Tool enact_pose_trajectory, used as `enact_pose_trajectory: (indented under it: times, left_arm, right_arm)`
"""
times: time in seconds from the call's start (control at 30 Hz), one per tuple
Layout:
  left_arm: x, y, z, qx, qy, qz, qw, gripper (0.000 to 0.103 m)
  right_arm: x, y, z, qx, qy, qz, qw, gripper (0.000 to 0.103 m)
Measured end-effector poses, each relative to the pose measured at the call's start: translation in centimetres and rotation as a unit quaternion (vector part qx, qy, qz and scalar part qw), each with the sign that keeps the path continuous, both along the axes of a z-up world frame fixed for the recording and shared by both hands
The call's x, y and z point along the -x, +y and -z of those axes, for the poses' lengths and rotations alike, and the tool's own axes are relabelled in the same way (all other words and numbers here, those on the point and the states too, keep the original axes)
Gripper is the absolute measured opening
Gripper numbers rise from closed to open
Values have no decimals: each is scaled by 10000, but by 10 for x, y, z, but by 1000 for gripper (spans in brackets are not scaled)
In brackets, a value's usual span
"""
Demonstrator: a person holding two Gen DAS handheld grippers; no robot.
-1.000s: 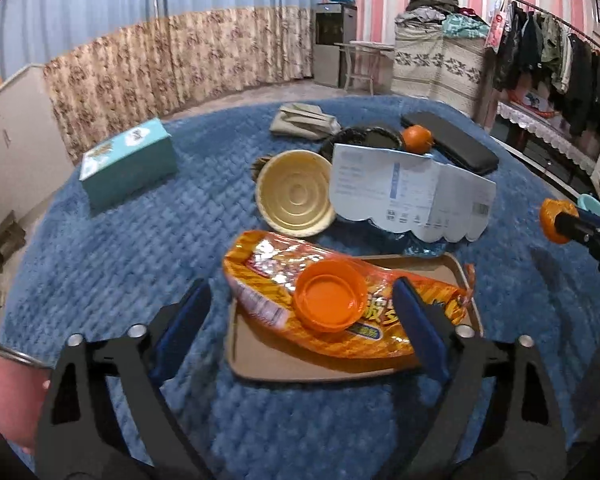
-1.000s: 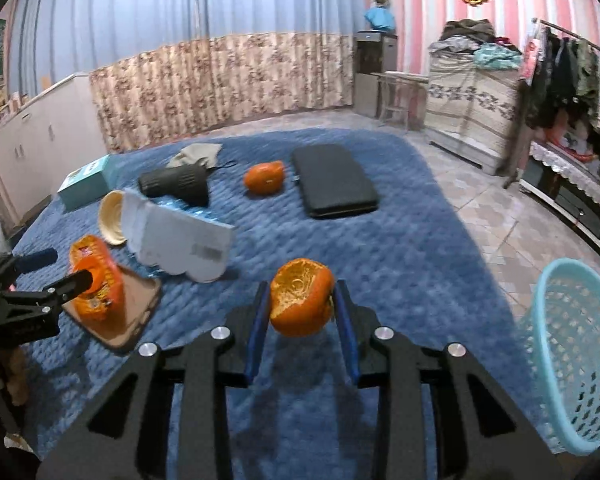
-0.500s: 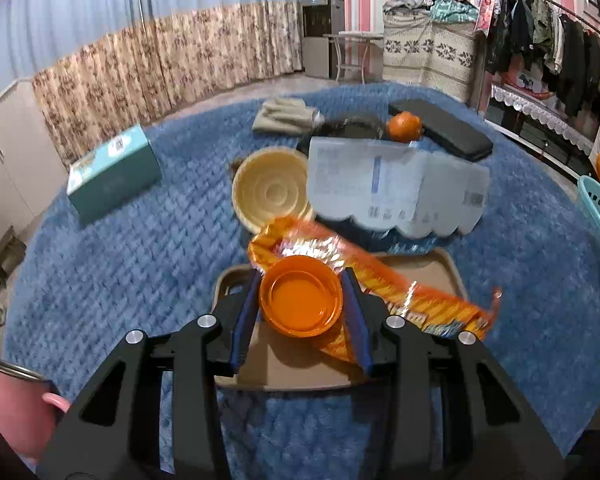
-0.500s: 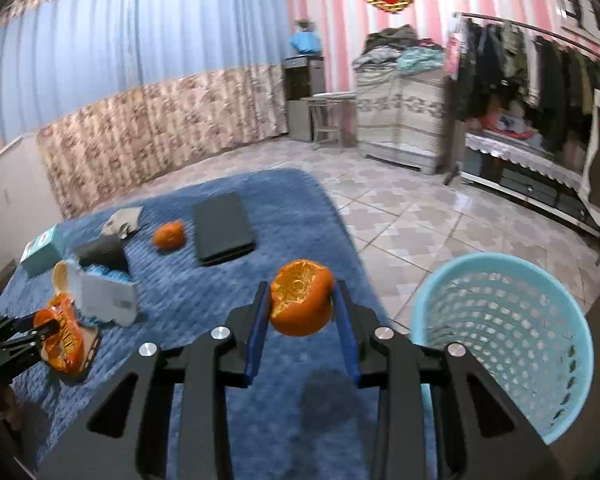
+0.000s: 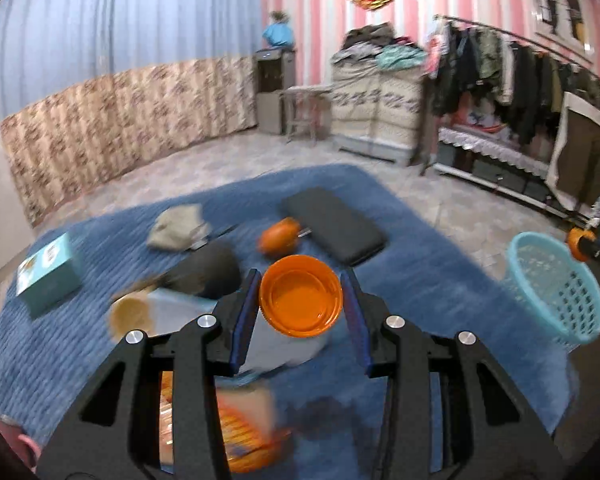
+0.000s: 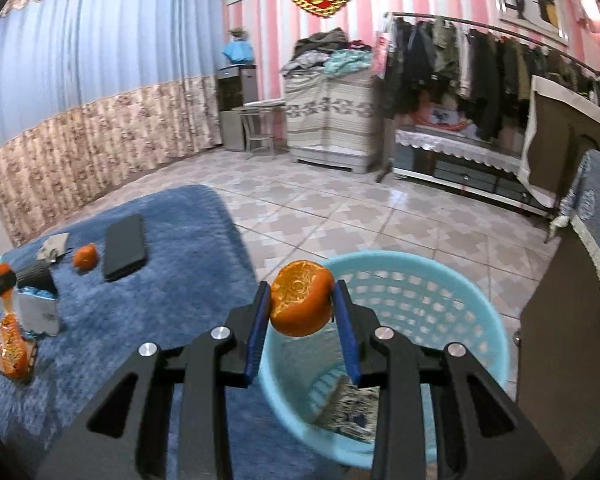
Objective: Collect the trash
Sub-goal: 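Carry the orange peel with the right tool over the wastebasket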
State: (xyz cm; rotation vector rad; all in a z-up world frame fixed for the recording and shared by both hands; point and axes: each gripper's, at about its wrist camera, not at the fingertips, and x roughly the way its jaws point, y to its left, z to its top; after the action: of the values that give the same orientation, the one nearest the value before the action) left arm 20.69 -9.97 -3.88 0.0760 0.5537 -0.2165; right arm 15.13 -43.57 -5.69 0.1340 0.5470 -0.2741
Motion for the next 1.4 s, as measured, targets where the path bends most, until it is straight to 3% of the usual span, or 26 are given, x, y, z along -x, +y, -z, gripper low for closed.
enact_pose_trajectory:
  times: [0.23, 0.7, 1.1, 1.17, 1.23, 1.4]
  left_arm:
    - [-8, -95, -13, 116, -293, 700, 9971, 40]
    - [-20, -245, 16, 309, 14, 1825, 9827, 40]
    - [-24, -319, 40, 110, 205, 2431, 9697, 40]
    - [-25, -321, 40, 42, 175, 2389, 9709, 51]
    - [-25, -319, 36, 41, 122, 2309, 9729, 71]
    - [-25, -302, 26, -35, -82, 2054, 9786, 86]
  right_arm:
    - [14, -47, 3, 14, 109, 521, 9986, 33]
    - [28, -116, 19, -252, 187, 1301, 9910, 33]
    - [30, -137, 32, -432, 272, 1472, 9878, 33]
    - [29, -133, 32, -416, 285, 1453, 9881, 33]
    - [27, -133, 32, -414, 291, 1420, 9886, 33]
    - [23, -127, 34, -420, 309, 1348, 9895, 33]
